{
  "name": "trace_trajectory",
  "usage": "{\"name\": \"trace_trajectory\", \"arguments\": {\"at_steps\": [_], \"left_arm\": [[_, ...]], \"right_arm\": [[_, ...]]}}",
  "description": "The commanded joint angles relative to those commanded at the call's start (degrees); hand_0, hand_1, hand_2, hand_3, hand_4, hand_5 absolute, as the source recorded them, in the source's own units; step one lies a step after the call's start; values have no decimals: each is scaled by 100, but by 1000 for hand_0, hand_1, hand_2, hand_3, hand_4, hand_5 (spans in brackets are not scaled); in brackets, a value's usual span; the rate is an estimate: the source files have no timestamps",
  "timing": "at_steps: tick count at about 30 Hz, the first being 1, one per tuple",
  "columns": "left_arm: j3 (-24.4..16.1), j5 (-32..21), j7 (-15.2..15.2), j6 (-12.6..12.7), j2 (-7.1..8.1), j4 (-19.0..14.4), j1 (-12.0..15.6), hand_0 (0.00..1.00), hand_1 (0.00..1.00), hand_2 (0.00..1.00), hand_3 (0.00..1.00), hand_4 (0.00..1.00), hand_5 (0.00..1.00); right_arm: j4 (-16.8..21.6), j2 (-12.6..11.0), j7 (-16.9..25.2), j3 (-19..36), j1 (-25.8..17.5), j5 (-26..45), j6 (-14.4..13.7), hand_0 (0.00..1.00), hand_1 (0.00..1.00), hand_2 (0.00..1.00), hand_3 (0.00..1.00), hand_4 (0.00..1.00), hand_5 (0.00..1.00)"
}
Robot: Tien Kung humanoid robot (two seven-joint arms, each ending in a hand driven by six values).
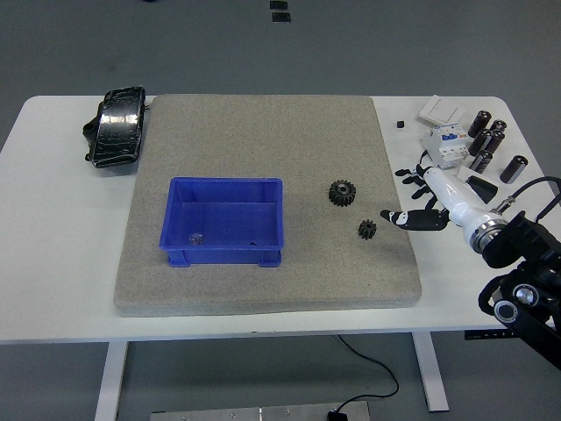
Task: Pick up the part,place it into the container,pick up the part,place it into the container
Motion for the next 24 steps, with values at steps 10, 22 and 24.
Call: {"name": "trace_trajectory", "arguments": {"at_steps": [10, 22, 24], "left_arm": [[4, 3, 4, -6, -3, 8, -3, 676, 668, 595, 561, 486, 429], [4, 12, 11, -3, 5, 3, 1, 676, 669, 595, 560, 485, 427], [-2, 21, 15, 0, 9, 0, 2, 676, 669, 595, 560, 485, 427]], "right_arm": [[-364, 108, 87, -797, 481, -755, -34, 448, 613, 779, 794, 845, 359], [-1050, 271, 282, -1806, 1011, -409, -79, 433, 592, 770, 771, 818, 337], [-1158, 288, 322, -1907, 1070, -358, -105, 433, 592, 770, 771, 818, 337]]}}
